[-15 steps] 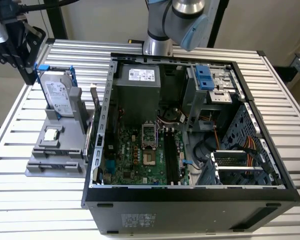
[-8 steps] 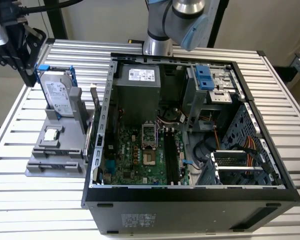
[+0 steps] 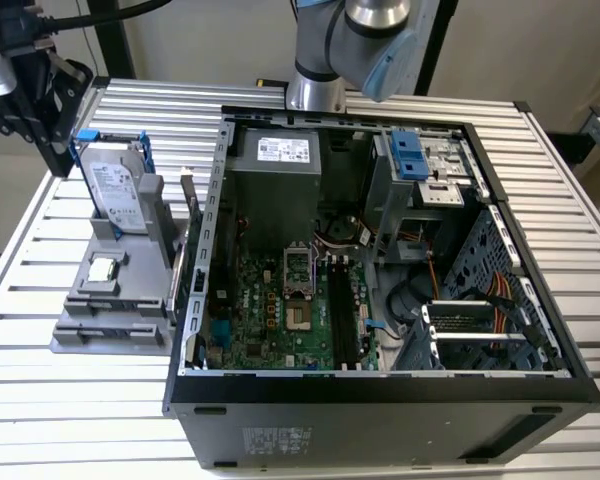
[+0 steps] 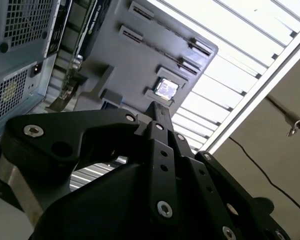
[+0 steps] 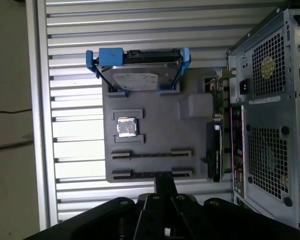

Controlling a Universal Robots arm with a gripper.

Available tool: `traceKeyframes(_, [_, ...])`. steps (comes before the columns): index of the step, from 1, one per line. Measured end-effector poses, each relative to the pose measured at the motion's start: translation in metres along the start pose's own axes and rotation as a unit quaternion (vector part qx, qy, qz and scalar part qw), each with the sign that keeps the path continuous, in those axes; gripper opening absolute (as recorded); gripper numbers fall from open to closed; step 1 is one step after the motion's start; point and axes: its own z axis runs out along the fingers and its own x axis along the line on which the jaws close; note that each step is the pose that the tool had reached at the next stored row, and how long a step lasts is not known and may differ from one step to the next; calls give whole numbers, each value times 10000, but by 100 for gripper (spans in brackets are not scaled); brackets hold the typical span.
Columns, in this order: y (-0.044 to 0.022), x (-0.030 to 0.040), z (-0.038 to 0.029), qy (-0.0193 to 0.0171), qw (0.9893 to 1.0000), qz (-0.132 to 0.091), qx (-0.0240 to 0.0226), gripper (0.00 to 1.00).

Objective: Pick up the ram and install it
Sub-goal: 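Pick up the ram and move it above insertion slot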

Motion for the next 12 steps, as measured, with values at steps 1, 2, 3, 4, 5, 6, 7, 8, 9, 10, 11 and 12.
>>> traceKeyframes(1, [-4,-2,0,0,10000,0,0,0])
traceKeyframes(2, [-8,-4,0,0,10000,0,0,0])
traceKeyframes(3, [-12,-7,0,0,10000,0,0,0])
traceKeyframes(4, [-18,-11,-1,0,10000,0,0,0])
traceKeyframes(5, [-24,-13,0,-1,10000,0,-1,0])
traceKeyframes(6, [-29,-15,-1,0,10000,0,0,0])
traceKeyframes(7, [-36,-18,-1,0,10000,0,0,0])
traceKeyframes(8, [-41,-22,-2,0,10000,0,0,0])
traceKeyframes(9, [-46,-26,-2,0,10000,0,0,0])
traceKeyframes(10, [-49,-31,-2,1,10000,0,0,0])
traceKeyframes(11, [-54,-35,-3,2,10000,0,0,0])
traceKeyframes(12, [-57,-38,-2,2,10000,0,0,0])
